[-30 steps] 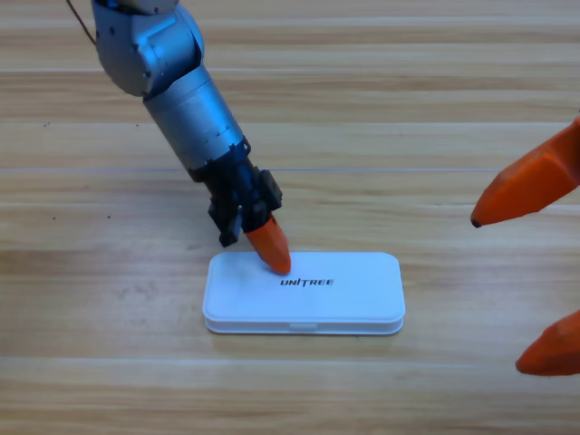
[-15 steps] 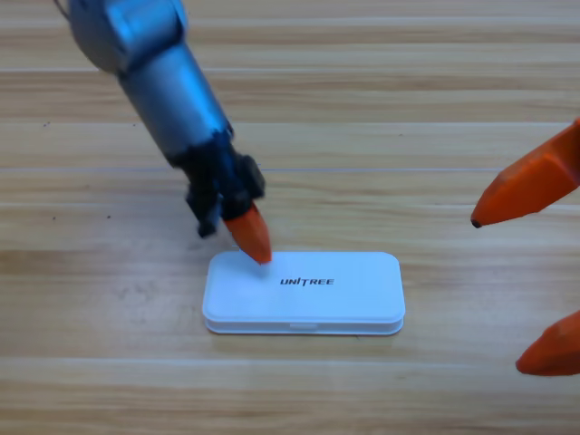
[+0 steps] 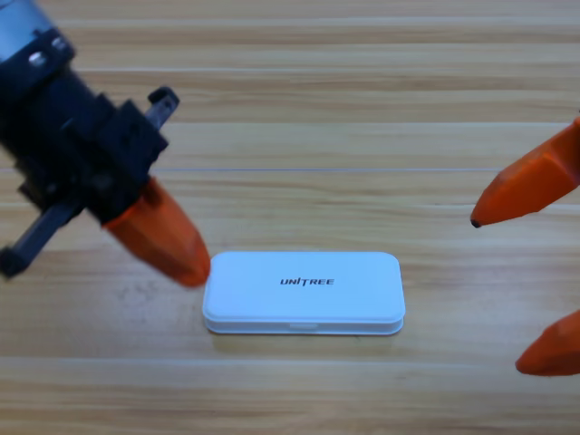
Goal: Clean up eraser and pencils
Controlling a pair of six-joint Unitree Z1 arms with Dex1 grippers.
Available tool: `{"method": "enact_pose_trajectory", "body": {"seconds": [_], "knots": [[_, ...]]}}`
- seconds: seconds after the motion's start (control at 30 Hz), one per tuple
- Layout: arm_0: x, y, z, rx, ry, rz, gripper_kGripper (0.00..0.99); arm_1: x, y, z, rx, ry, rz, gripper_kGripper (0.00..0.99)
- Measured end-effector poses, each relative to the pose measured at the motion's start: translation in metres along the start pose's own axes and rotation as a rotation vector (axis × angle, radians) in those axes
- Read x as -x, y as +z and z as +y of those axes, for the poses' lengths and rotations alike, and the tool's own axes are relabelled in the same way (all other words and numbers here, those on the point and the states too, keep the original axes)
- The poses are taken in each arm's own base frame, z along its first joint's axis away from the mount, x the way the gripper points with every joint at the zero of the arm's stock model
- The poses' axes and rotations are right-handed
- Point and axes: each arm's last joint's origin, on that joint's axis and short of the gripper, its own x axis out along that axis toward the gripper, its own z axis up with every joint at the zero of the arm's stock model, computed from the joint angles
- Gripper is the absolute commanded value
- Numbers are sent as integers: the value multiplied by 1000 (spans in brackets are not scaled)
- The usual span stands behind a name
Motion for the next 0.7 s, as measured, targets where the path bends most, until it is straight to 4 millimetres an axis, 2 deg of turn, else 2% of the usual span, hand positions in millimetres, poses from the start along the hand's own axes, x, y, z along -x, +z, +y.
{"method": "enact_pose_trajectory", "body": {"seconds": [0.17,0.2,0.23,0.27,0.3,0.7], "knots": [[-6,10,-15,-67,-15,23,0,0,0,0,0,0,0,962],[-7,11,-17,-82,-18,25,285,0,0,0,0,0,0,962],[-9,12,-18,-105,-24,26,646,0,0,0,0,0,0,962],[-10,12,-19,-133,-29,27,922,0,0,0,0,0,0,962],[-10,12,-20,-147,-32,28,986,0,0,0,0,0,0,962],[-12,12,-20,-145,-37,31,990,0,0,0,0,0,0,973]]}}
